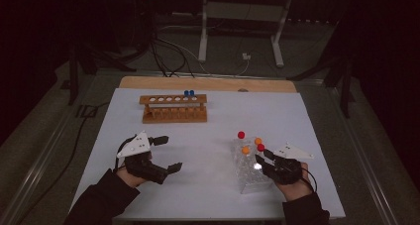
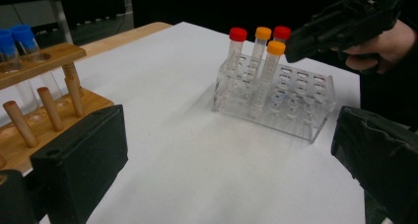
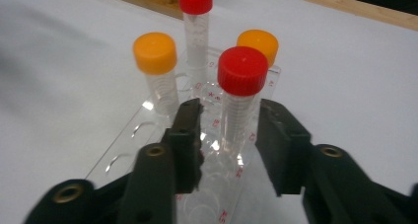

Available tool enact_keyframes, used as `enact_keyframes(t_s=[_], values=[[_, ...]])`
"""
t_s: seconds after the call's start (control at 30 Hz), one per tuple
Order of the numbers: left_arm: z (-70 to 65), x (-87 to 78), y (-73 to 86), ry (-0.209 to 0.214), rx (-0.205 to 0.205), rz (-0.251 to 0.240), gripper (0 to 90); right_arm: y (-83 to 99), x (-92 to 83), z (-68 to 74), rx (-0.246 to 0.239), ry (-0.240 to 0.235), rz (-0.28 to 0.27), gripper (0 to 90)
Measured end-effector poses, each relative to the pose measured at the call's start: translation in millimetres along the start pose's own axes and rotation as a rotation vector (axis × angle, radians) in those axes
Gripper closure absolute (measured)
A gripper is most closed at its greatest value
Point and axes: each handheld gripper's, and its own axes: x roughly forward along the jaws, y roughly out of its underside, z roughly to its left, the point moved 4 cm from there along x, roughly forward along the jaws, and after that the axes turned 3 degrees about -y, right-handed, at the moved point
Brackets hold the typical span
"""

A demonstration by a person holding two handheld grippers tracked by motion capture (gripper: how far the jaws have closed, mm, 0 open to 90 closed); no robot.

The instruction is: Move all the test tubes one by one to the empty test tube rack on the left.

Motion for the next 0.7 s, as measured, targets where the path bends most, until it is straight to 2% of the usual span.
enact_keyframes(t_s=[0.3, 0.7], values=[[1.1, 0.1, 1.2, 0.002, -0.007, 0.0, 1.6, 0.6, 9.4, -3.0, 0.006, 0.01, 0.025, 71.3], [1.4, 0.9, 2.8, -0.002, -0.004, 0.006, 1.6, 2.9, 17.0, -1.9, -0.002, 0.03, 0.051, 74.5]])
